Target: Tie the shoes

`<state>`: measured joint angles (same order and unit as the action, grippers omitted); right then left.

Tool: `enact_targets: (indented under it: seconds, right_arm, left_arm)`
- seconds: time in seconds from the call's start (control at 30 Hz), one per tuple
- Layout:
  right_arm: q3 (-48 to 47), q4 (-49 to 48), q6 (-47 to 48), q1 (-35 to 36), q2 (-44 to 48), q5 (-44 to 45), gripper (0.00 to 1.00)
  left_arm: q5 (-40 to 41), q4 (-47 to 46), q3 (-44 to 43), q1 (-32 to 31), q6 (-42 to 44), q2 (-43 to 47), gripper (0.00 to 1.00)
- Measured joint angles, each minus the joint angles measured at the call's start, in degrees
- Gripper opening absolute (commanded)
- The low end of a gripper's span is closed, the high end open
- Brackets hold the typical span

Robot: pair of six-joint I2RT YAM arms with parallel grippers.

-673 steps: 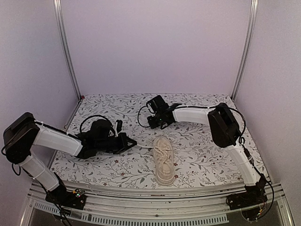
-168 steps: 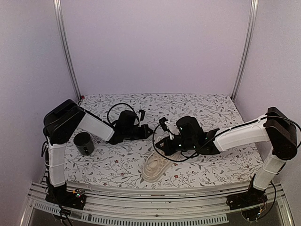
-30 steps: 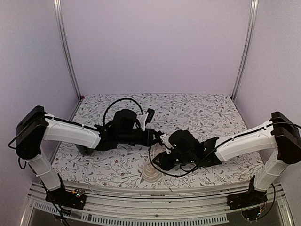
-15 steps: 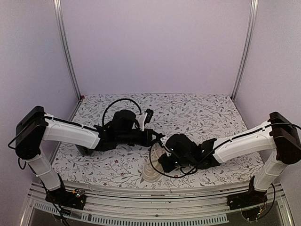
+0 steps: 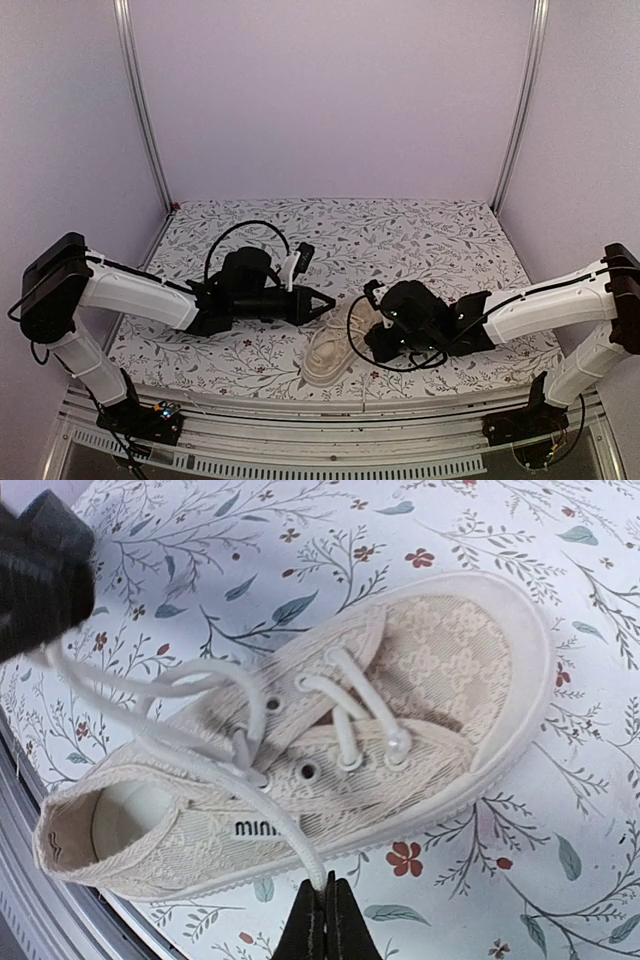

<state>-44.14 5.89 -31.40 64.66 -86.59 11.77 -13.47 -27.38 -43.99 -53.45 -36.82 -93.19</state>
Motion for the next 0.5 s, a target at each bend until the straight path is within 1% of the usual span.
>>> enact_targets:
  seconds: [0.27,0.5]
  right_arm:
    - [0.3,-1.8,-0.1,-5.7,1.4,-4.2,0.02]
    - [-3.6,-4.2,1.5,-6.3,-2.2,-8.9,0.02]
  left_arm:
    - [-2.5,-3.6,6.7,0.0,0.2,2.3,0.0]
    - [-2.8,-3.7,8.2,0.0,0.9,3.9,0.0]
